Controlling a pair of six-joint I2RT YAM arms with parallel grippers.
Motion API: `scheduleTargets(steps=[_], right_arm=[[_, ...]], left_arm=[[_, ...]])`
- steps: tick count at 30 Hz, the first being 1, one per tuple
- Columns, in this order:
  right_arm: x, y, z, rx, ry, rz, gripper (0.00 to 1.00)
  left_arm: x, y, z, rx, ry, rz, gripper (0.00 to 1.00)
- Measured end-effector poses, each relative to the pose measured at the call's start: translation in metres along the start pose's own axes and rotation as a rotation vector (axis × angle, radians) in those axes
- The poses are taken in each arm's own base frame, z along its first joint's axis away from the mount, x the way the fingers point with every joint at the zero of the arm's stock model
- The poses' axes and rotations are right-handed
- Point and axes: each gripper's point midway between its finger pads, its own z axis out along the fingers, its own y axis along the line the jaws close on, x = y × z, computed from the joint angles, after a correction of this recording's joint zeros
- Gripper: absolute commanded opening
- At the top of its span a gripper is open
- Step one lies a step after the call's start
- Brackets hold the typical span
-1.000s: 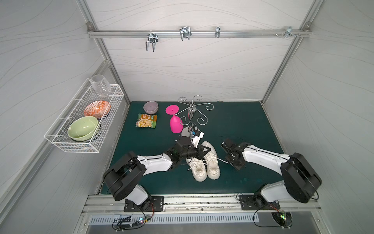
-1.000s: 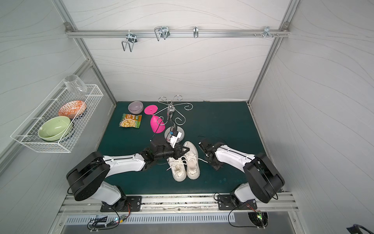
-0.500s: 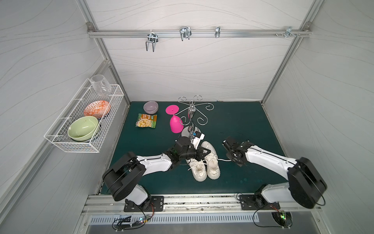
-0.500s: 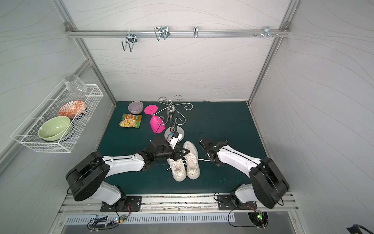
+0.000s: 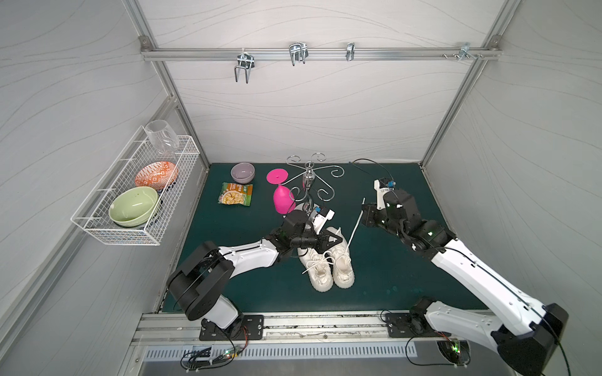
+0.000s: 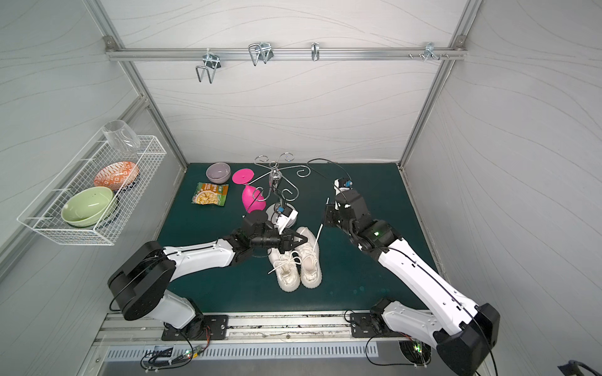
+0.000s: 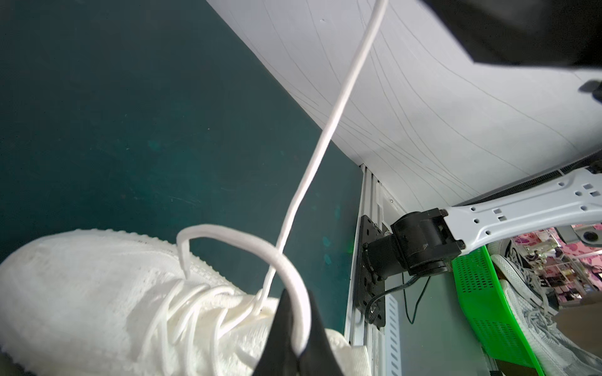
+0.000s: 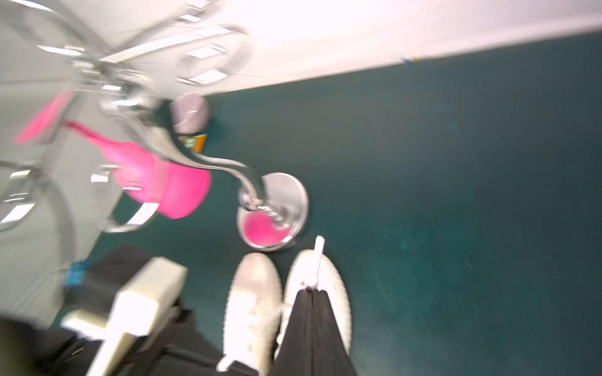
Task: Tie the shoes
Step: Cross the shoelace with the shoelace.
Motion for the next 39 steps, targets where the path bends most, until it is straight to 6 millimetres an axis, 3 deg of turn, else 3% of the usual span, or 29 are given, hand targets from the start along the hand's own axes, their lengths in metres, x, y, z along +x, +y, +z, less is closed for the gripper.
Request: scheduleTargets(steps=[4,11,25,30,39], right_arm=[[-0.018,0.026,0.006,-0.095,0.003,-0.092,0.00],[-0.012,0.041,0.018,-0.167,0.054,-0.152,0.00],[-0.012,0.043,0.011,-0.185,0.057,-0.154,0.00],[-0.012,0.042,0.010,-0.181,0.054,-0.158,0.00],[-0.012,0.042,0.010,-0.178,0.055,-0.157,0.00]], left_arm=[[0.000,-0.002,0.004,0.023,0.030,0.027,0.00],[-0.001,-0.001,0.010,0.037,0.045,0.047,0.00],[-0.002,0.021,0.018,-0.044,0.029,0.004,0.01],[-0.003,0.017,0.019,-0.022,0.030,0.007,0.12],[-0.006,0.009,0.030,0.070,0.056,0.003,0.15]])
